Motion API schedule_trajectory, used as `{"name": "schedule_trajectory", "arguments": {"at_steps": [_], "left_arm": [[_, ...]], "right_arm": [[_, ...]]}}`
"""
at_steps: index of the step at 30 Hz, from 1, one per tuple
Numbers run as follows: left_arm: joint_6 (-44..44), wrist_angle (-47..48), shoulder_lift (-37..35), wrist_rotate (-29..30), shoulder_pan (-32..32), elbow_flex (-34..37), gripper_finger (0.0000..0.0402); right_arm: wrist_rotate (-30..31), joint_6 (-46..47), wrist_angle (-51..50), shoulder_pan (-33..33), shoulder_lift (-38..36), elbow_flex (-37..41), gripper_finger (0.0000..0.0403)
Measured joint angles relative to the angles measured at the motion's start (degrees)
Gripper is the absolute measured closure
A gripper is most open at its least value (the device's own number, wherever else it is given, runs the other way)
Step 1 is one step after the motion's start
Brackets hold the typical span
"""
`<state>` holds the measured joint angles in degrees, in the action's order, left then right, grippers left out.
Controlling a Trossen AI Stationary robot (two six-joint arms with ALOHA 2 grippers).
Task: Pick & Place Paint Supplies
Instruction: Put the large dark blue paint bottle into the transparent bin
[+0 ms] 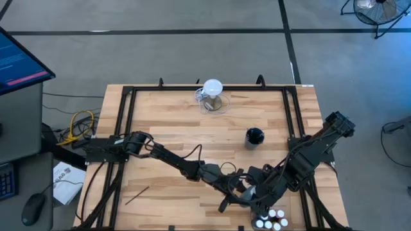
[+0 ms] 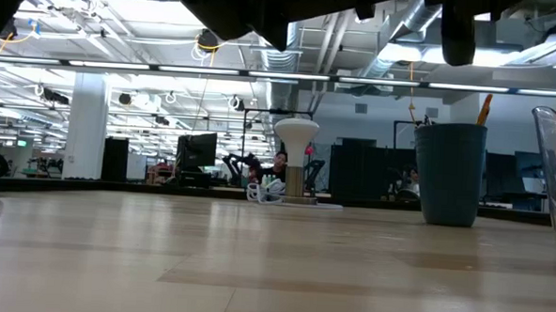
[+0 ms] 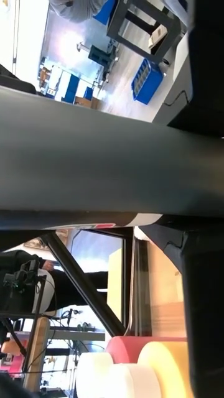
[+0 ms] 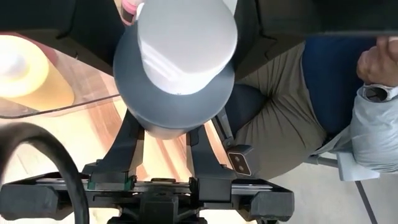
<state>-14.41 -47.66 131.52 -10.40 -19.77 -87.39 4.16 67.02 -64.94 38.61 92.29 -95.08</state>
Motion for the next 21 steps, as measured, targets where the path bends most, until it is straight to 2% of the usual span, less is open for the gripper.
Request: {"name": "schedule_trajectory", "arguments": {"at_steps": [4,9,21], "left_arm": [[0.04,-0.02,-0.02,-0.11,-0.06,0.00,0.0283],[0.09,0.00,-0.02,-0.15,-0.02,0.00,0.0283],[0.30,0.17,-0.02,-0.12,0.02,0.00,0.0283]], "right_arm": [[0.00,0.53,0.28,-0.02,0.00,0.01,0.0167],[0.46,1.24,0.04,-0.02,0.00,-0.01,0.0209],[0.83,1.31,-0.92,0.00,0.00,-0.09,0.0210]]}}
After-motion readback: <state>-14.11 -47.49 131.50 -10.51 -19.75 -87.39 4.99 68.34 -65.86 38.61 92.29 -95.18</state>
